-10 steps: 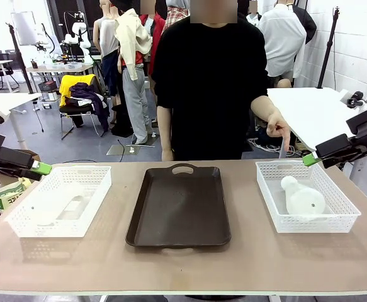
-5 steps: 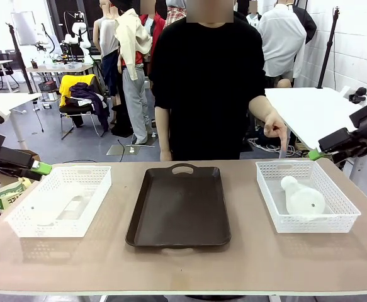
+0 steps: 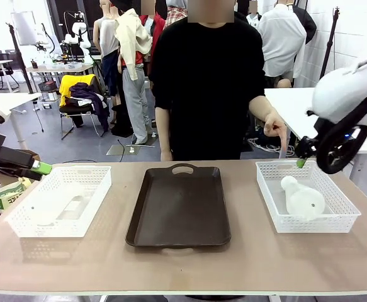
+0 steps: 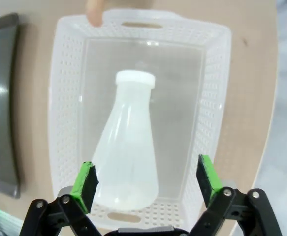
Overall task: Prepare the laboratory tools.
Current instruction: Pick up the Big flask that the person points to.
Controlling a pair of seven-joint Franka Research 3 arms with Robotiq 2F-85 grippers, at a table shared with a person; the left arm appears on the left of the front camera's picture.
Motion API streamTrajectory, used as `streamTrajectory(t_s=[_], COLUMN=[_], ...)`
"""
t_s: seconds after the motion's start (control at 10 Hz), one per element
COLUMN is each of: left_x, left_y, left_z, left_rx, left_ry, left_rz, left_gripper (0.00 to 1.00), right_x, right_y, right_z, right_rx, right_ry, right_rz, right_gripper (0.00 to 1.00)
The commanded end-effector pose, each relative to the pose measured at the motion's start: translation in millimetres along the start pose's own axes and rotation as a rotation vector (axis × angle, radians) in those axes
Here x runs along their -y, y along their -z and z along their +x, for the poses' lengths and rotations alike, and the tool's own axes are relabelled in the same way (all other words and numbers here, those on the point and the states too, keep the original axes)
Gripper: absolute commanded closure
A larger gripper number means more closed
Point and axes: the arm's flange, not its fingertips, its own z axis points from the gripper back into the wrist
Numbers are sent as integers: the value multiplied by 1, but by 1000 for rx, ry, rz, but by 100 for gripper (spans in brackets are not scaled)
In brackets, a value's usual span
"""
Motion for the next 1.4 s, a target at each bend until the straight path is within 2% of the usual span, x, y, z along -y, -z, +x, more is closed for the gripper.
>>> streamTrajectory(t_s=[0.0, 0.3, 0.8, 1.3], left_x=[-3, -3, -3, -3], left_y=[1, 1, 1, 1], left_z=[-1, -1, -1, -1], left_rx=[23, 23, 23, 23], left_ry=[22, 22, 22, 22], left_rz=[-19, -19, -19, -19], left_gripper=[0, 0, 0, 0], right_x=[-20, -24, -20, -23], right_y=[-4, 34, 79, 108], right_z=[24, 40, 47, 55], right_rx=[-79, -134, -173, -196], right_ry=[-29, -20, -21, 0], right_rz=[-97, -50, 21, -10], right_gripper=[0, 0, 0, 0])
